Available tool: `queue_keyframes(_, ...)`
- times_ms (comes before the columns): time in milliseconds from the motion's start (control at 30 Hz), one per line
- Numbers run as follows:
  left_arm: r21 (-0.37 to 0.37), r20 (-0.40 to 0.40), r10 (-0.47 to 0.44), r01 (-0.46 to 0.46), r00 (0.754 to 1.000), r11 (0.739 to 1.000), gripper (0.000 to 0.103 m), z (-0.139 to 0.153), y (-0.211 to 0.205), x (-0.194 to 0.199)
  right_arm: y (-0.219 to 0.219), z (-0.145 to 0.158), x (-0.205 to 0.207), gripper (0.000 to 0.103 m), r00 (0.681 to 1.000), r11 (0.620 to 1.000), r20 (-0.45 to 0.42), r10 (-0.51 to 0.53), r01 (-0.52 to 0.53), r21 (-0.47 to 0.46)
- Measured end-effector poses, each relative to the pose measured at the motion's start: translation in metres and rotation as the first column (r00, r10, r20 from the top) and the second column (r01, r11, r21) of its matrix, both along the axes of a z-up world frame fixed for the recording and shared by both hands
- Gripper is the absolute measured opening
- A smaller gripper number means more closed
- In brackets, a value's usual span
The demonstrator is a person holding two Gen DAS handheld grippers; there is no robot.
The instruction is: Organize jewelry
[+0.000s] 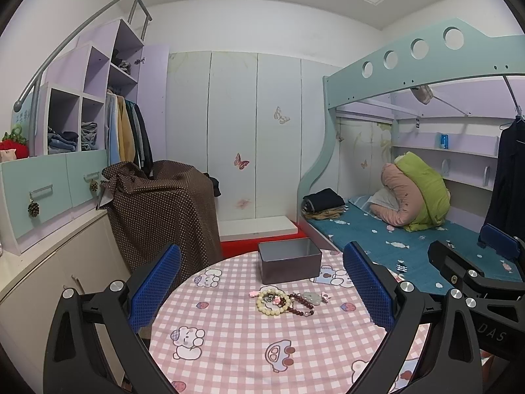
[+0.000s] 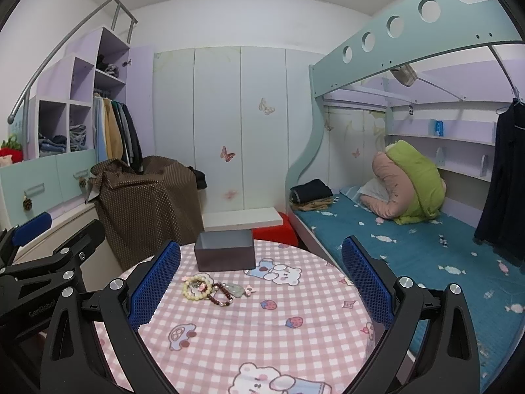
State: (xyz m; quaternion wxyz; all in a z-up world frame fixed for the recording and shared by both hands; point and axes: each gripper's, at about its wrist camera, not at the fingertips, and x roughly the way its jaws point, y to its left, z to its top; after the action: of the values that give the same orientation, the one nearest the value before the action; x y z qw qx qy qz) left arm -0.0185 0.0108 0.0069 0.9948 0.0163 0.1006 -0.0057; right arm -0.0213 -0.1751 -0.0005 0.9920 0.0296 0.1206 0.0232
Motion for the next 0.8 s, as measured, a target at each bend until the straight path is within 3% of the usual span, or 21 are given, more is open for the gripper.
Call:
queue_keyframes(467,0.011,-0.069,0.004,-0.003,0.998,1.0,0.096,-0.013,0.003,0.007,0.004,-0.015,0.006,0.096,0.999,0.999,-0.038,0.024,-0.025,-0.028)
queue_keyframes(800,-0.021,-0.205,-0.023,0.019,0.979,1.0,0.096,-0.058,0.007,0.059,0.001,-0.062,0.065,0.096,0.984,0.998,-0.176,0.043,-0.05,-0.036)
